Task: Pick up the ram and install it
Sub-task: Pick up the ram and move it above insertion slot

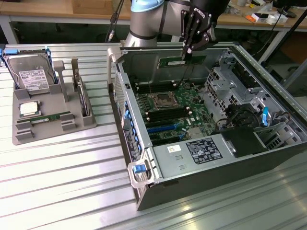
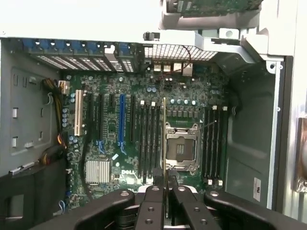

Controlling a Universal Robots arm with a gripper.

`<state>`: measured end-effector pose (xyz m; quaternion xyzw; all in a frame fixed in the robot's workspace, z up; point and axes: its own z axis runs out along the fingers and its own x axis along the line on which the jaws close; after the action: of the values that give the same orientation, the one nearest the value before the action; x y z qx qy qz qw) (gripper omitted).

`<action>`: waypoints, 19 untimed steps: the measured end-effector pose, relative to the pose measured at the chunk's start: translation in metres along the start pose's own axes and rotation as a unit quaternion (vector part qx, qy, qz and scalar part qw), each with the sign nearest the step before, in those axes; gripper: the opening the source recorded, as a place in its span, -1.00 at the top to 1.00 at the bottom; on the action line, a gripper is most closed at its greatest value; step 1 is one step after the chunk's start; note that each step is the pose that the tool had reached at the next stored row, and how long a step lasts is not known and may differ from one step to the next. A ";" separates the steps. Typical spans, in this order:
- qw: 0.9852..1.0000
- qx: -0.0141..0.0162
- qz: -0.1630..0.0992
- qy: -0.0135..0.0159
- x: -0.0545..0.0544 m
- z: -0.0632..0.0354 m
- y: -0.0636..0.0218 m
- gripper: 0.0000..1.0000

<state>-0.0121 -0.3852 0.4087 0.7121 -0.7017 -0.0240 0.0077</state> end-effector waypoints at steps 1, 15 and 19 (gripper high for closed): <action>1.000 0.000 0.011 0.000 0.000 0.0003 0.0000 0.74; 0.998 0.001 0.065 0.000 0.000 0.0013 -0.0292 0.74; 0.998 0.000 0.064 0.000 0.001 0.0003 -0.0543 0.74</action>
<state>0.0421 -0.3852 0.4059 0.6657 -0.7458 -0.0233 0.0091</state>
